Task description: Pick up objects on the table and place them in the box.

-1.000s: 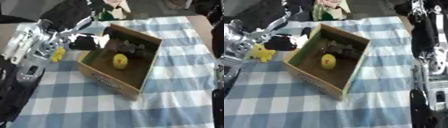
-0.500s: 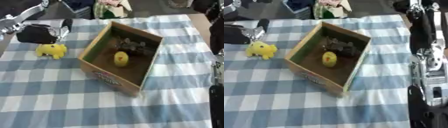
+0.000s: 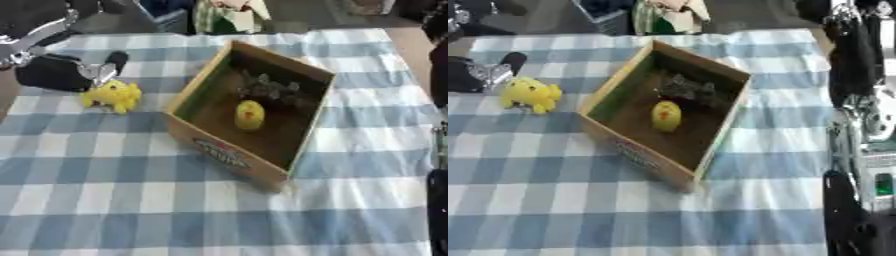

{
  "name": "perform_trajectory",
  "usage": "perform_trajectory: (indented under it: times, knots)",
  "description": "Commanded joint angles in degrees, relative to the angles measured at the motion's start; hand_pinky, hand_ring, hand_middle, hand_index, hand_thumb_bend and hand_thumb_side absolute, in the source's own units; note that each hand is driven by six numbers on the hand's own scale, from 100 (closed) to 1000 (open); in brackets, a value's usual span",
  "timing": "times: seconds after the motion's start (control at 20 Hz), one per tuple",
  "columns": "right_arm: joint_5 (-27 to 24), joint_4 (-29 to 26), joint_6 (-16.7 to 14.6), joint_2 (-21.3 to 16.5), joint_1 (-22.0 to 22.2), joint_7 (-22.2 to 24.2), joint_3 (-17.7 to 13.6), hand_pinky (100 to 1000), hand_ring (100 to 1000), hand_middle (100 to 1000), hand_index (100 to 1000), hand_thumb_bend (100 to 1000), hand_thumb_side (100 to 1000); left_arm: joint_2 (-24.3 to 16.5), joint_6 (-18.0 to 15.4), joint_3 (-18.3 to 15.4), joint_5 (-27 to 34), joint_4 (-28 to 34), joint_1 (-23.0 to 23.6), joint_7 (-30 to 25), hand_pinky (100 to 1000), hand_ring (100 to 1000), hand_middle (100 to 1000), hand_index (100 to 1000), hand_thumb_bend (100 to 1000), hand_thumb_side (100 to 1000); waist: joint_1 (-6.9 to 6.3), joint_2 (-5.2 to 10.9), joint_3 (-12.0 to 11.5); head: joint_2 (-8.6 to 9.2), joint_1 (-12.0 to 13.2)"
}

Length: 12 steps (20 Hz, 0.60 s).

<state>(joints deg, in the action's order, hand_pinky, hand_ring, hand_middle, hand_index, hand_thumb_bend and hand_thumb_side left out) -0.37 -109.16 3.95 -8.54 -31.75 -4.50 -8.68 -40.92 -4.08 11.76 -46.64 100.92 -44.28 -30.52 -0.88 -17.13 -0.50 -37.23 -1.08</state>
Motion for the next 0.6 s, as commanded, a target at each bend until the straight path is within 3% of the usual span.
perform_trajectory:
  times: [0.05, 0.25, 0.3, 0.35, 0.4, 0.5, 0.6]
  knots:
    - [0.16, -0.13, -0.35, -1.43, -1.02, -0.01, -0.35, 725, 626, 446, 760, 100, 601, -2.3, -1.43, -0.91, -1.08, -1.87, -0.57, -0.02, 692, 861, 818, 941, 305, 875, 0.02, 0.77, -0.03, 0.53, 0.24]
    - [-0.01, 0.25, -0.38, -1.73, -1.22, 0.04, -0.45, 725, 626, 446, 760, 100, 604, -2.39, -3.94, -0.59, -2.4, -5.15, -0.8, -0.99, 701, 870, 827, 955, 413, 990, 0.06, 0.26, 0.15, 1.15, 0.36]
    - [-0.06, 0.33, -0.39, -1.79, -1.3, 0.08, -0.44, 726, 626, 445, 760, 100, 605, -2.36, -4.56, -0.54, -2.91, -6.12, -0.99, -1.13, 706, 875, 832, 964, 466, 1000, 0.07, 0.1, 0.25, 1.46, 0.36]
    - [-0.1, 0.4, -0.4, -1.83, -1.37, 0.12, -0.44, 726, 626, 445, 760, 100, 608, -2.27, -5.19, -0.53, -3.43, -7.11, -1.23, -1.17, 708, 877, 834, 969, 429, 1000, 0.08, 0.0, 0.32, 1.67, 0.34]
    - [-0.13, 0.47, -0.41, -1.89, -1.47, 0.16, -0.44, 726, 626, 445, 760, 100, 605, -2.24, -5.75, -0.57, -4.11, -8.29, -1.51, -1.15, 716, 884, 842, 977, 552, 1000, 0.09, -0.15, 0.43, 1.92, 0.32]
    - [-0.21, 0.66, -0.44, -2.03, -1.69, 0.25, -0.42, 727, 626, 444, 760, 100, 607, -2.19, -6.87, -0.68, -6.14, -11.07, -2.16, -0.8, 726, 895, 856, 988, 630, 1000, 0.09, -0.47, 0.69, 2.4, 0.33]
    - [-0.32, 0.87, -0.47, -2.14, -1.92, 0.38, -0.38, 727, 626, 443, 760, 100, 609, -2.12, -7.86, -0.91, -8.54, -13.68, -2.71, 0.02, 731, 900, 863, 993, 650, 1000, 0.09, -0.78, 0.93, 2.84, 0.36]
